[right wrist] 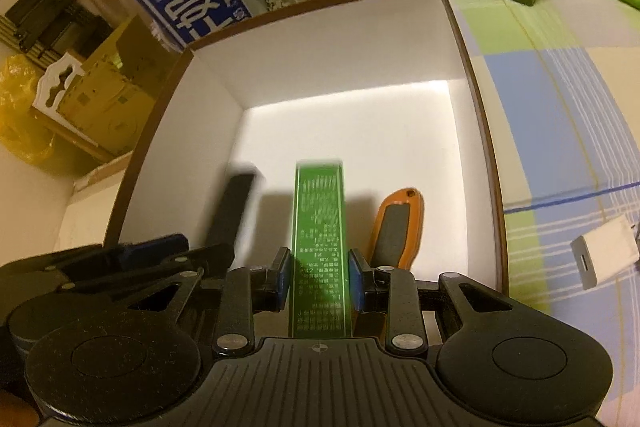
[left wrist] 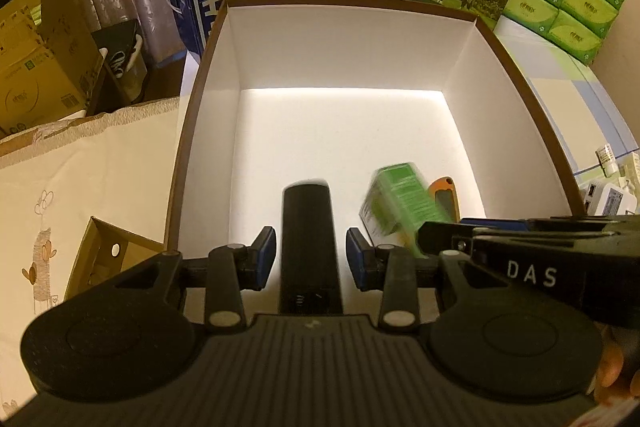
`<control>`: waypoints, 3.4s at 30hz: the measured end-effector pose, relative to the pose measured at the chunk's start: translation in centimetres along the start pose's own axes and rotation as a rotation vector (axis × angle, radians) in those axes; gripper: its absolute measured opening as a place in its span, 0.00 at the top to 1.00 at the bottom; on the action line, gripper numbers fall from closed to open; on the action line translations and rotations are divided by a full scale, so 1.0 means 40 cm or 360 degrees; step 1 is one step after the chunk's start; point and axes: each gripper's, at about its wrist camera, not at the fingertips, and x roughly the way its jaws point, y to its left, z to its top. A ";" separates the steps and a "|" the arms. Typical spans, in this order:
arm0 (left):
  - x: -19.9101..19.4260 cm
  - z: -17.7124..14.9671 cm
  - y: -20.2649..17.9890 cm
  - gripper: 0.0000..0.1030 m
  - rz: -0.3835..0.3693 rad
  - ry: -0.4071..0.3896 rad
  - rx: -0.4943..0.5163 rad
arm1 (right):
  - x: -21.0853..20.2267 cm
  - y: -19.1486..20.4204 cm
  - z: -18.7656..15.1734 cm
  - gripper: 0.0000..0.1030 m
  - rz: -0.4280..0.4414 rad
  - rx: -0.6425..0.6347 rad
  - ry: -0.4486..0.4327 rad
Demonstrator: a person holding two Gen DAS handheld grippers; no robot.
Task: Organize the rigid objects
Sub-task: 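Lower the remote with the left tool while the right tool lowers the green box into the shoebox, then open both tools and lift them out of the shoebox, then move the right tool to the white Wi-Fi repeater and close on it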
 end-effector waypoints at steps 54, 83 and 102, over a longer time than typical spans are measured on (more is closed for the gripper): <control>-0.371 -0.223 -0.395 0.60 -0.0203 -0.0220 0.0027 | -0.519 -0.312 -0.219 0.50 0.0133 -0.0135 -0.0190; -0.272 -0.263 -0.657 0.60 -0.0141 -0.0045 -0.0075 | -0.559 -0.610 -0.184 0.50 0.0117 -0.0236 -0.0037; -0.175 -0.345 -0.604 0.60 0.0093 0.0138 -0.0391 | -0.366 -0.743 0.051 0.50 0.0097 -0.0655 -0.0024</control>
